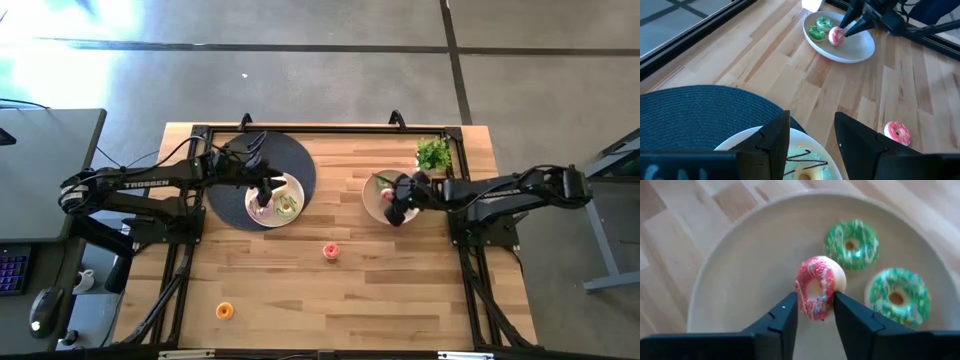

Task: Pick & Place donuts
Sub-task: Put the right small pink donut on the right white plate, then put the small pink donut on the right white plate, then put the small yellow donut on the right white plate

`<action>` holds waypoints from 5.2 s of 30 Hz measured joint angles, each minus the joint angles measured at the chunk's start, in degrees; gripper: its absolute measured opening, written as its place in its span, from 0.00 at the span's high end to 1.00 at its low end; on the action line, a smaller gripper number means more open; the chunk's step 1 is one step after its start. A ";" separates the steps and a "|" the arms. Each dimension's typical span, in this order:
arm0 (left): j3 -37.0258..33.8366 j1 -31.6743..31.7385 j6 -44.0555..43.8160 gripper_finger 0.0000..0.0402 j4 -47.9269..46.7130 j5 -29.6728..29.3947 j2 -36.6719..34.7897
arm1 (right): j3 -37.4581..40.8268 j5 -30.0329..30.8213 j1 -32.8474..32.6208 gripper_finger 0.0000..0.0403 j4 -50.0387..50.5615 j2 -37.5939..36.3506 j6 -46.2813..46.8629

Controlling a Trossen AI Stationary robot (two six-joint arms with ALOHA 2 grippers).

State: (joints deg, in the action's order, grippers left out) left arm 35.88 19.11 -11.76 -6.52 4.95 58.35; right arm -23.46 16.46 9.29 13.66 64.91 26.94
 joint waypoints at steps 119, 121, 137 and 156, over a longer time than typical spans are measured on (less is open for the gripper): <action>-0.07 -50.25 -26.08 0.62 -26.12 -6.14 4.26 | -28.11 -0.19 -2.13 0.85 25.30 26.93 -6.68; -0.07 -50.25 -26.06 0.62 -26.14 -6.14 4.26 | -28.13 -1.02 -2.09 0.80 25.30 26.20 -7.45; -0.07 -50.50 -24.56 0.62 -23.44 1.65 5.87 | -28.17 0.24 -2.20 0.69 23.96 12.90 -7.48; -0.02 -71.65 -35.19 0.62 -10.46 0.66 22.64 | -28.22 2.50 -2.20 0.69 21.40 10.03 -7.24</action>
State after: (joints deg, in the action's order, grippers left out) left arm 35.86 -52.54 -46.95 -16.98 5.61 80.99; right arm -51.68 18.96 7.09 35.06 74.94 19.70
